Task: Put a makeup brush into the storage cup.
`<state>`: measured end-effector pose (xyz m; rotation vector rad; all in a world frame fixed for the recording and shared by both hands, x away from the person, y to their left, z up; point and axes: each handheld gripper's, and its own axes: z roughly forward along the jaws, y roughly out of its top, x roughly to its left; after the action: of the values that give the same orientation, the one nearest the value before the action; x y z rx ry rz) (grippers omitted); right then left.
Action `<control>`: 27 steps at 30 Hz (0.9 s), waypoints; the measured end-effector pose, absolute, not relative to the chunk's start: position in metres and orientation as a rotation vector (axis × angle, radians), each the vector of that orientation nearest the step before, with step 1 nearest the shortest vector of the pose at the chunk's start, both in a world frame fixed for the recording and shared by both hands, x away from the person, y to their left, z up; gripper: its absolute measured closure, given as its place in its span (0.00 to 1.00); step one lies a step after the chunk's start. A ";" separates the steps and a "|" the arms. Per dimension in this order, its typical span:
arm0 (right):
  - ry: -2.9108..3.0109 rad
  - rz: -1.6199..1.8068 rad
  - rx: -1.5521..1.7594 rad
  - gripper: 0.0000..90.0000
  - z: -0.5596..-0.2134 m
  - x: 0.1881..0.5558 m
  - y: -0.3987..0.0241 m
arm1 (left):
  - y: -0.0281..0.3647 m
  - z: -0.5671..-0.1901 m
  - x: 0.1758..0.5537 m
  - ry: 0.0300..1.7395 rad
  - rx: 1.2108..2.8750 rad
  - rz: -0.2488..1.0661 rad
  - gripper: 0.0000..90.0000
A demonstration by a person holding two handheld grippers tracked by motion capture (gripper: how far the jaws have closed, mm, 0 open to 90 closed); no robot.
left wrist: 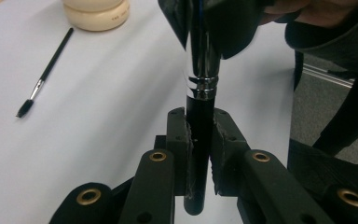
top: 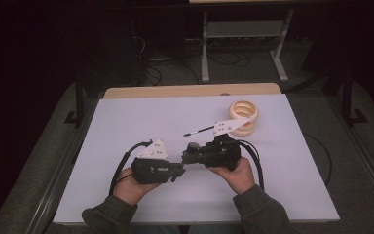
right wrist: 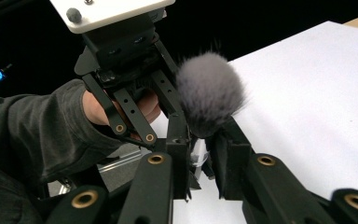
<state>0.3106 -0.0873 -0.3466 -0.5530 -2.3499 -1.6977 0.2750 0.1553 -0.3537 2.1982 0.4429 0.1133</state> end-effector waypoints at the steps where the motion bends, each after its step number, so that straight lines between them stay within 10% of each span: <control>1: -2.352 -1.696 -0.553 0.86 -0.346 0.311 -0.087 | 0.156 -0.354 0.275 0.443 2.196 0.107 0.87; 9: -2.430 -1.588 -0.581 0.86 -0.348 0.315 -0.092 | 0.163 -0.361 0.276 0.472 2.222 0.111 0.69; 27: -2.527 -1.485 -0.711 0.86 -0.343 0.327 -0.114 | 0.193 -0.376 0.273 0.566 2.197 0.140 0.64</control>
<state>0.3274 -0.1144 -0.3432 -0.7110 -2.5267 -1.4848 0.2728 0.1934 -0.3760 2.1972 0.5662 0.1398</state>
